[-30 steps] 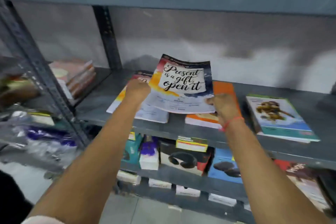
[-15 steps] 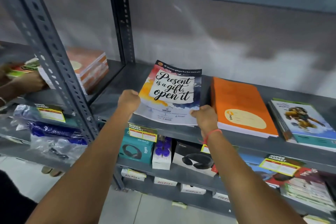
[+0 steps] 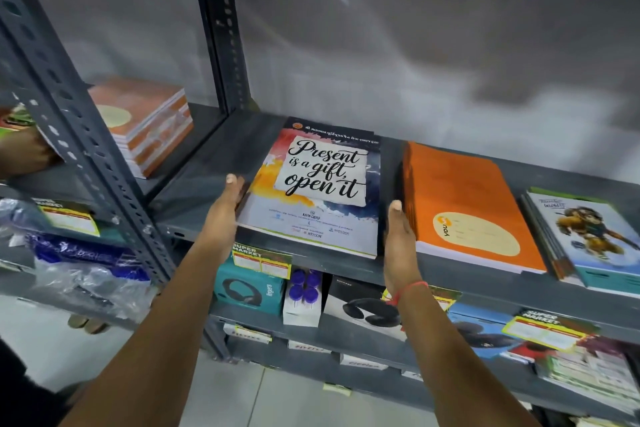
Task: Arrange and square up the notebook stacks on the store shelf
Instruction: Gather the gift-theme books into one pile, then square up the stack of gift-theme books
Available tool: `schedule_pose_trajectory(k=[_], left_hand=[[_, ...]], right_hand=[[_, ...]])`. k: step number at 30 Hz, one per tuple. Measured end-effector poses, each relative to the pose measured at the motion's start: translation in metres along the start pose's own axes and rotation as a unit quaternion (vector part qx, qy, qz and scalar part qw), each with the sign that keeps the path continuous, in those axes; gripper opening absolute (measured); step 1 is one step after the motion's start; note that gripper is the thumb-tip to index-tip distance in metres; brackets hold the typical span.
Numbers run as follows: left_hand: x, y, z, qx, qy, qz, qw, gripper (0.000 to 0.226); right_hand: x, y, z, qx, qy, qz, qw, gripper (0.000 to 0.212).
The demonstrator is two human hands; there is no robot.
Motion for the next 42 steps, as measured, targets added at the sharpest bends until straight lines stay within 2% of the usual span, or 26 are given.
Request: schedule_pose_trajectory(k=[5,9,12,18,22,25,28,31,32,35,37,38,40,42], left_hand=[[0.002,-0.005,-0.013,0.017,0.033,0.009,0.999,0.061],[0.0,-0.003,-0.014,0.016,0.047,0.001,0.999,0.053],[-0.001,-0.003,-0.013,0.0,0.031,0.002,1.0,0.048],[-0.003,-0.005,-0.008,0.005,0.02,-0.033,0.999,0.049],[-0.003,-0.021,0.008,0.033,-0.02,-0.031,0.999,0.056],[-0.016,-0.03,0.009,0.04,-0.059,-0.099,0.993,0.064],[-0.018,-0.034,0.003,0.043,-0.042,-0.124,0.99,0.072],[-0.019,-0.035,0.001,0.041,-0.014,-0.146,0.988,0.079],[-0.02,-0.035,0.002,0.037,-0.012,-0.154,0.987,0.079],[-0.024,-0.032,0.007,0.024,-0.018,-0.172,0.985,0.067],[-0.021,-0.027,0.011,0.009,-0.008,-0.178,0.984,0.055],[-0.016,-0.022,0.011,0.001,-0.007,-0.183,0.983,0.055],[-0.004,-0.01,0.01,-0.033,-0.038,-0.199,0.979,0.077],[0.0,0.004,0.005,-0.056,-0.068,-0.237,0.967,0.096]], right_hand=[[-0.021,-0.017,0.007,-0.025,-0.037,-0.089,0.995,0.067],[-0.034,-0.018,0.01,-0.034,-0.001,-0.131,0.991,0.102],[-0.039,-0.022,0.009,-0.026,0.023,-0.144,0.989,0.112],[-0.036,-0.023,0.005,-0.018,-0.013,-0.153,0.988,0.09],[-0.038,-0.027,-0.002,-0.023,-0.049,-0.14,0.989,0.063],[-0.034,-0.035,-0.003,-0.016,-0.021,-0.1,0.995,0.048],[-0.038,-0.036,0.003,-0.037,0.011,-0.104,0.994,0.048],[-0.037,-0.037,-0.001,-0.019,0.058,-0.093,0.994,0.08],[-0.036,-0.038,-0.004,-0.015,0.073,-0.089,0.993,0.085],[-0.037,-0.033,-0.002,-0.022,0.029,-0.107,0.994,0.07],[-0.038,-0.025,-0.006,0.008,-0.023,-0.125,0.992,0.051],[-0.035,-0.018,-0.008,0.027,-0.023,-0.122,0.992,0.05],[-0.026,-0.001,-0.003,0.048,0.029,-0.113,0.992,0.075],[-0.023,0.015,0.001,0.081,0.066,-0.137,0.985,0.085]])
Point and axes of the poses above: each hand's wrist, its own y-axis away from the middle knuckle, its own x-axis out of the back of the hand, z = x × y, the point moved 10 cm from there along -y, towards the middle knuckle, and after that the axes turned 10 degrees about -z, right-handed, at the moved point
